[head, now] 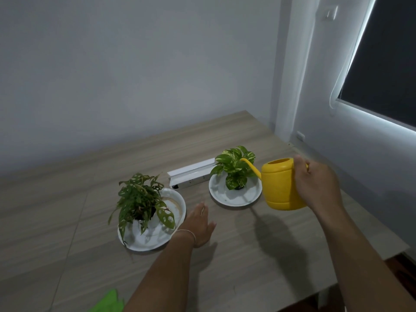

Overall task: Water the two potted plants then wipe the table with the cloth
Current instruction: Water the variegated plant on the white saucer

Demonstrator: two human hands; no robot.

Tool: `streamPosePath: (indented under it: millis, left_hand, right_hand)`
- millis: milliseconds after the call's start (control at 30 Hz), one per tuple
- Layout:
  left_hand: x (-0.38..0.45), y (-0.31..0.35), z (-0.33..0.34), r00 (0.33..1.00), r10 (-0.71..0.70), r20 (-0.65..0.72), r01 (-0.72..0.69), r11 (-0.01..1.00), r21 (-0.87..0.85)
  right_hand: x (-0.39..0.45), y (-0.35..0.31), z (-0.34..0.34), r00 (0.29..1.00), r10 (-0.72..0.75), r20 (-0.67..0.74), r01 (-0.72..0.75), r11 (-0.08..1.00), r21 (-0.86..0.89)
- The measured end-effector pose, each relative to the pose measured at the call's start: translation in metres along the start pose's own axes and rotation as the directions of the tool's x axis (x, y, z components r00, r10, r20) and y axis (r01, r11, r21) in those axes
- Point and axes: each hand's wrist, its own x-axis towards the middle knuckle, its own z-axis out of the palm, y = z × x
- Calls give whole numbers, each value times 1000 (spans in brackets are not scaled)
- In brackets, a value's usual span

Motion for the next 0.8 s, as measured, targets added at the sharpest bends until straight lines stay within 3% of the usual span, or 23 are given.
streamPosePath:
  millis: [267, 433, 800]
  left_hand:
    - [-1, -4, 4, 1000, -20, 12, 20, 1000, -9]
    - [-6, -8, 2, 1000, -20, -1, 20, 999, -27]
    - [-29, -35, -3, 995, -76, -70, 70, 993, -91]
  right_hand:
    - [6, 8, -7, 997, 55, -56, -55, 998, -5]
    - [9, 8, 1, 992, 39, -116, -37, 999, 15]
    - [4, 3, 28, 994, -11, -107, 24, 993, 113]
